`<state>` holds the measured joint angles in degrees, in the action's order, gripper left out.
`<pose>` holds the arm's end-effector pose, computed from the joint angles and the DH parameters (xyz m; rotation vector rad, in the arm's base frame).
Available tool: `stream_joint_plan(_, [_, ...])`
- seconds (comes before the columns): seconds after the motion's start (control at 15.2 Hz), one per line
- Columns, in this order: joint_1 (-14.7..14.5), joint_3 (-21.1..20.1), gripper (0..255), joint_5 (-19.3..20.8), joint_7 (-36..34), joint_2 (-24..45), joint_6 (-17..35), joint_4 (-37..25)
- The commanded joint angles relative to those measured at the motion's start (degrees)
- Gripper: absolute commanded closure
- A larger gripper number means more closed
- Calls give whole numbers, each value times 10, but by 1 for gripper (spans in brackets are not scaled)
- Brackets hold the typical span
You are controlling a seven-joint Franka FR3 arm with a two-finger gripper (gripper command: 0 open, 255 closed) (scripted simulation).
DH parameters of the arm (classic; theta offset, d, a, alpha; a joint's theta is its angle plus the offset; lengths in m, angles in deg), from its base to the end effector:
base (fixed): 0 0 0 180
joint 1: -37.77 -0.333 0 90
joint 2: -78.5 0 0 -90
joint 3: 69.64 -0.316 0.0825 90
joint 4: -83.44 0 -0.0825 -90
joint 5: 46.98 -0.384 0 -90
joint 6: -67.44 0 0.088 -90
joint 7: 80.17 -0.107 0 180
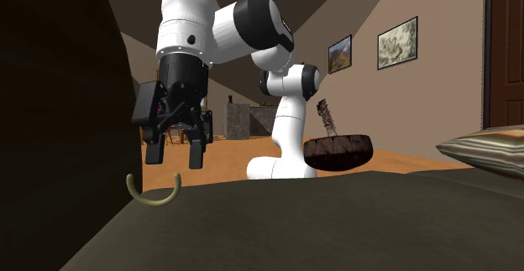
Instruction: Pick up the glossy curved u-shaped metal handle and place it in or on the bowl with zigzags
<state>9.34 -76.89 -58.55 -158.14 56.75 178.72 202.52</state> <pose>0.3633 0.2883 0.6064 -2.6370 1.1024 -0.0114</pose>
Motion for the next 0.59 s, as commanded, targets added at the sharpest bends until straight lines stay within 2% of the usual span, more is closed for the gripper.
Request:
stream_joint_plan(0.0, [0, 0, 0, 0, 0, 0, 0, 0])
stream_joint_plan(0.07, [0, 0, 255, 0, 0, 0, 0, 0])
stream_joint_plan(0.53, [0, 0, 255, 0, 0, 0, 0, 0])
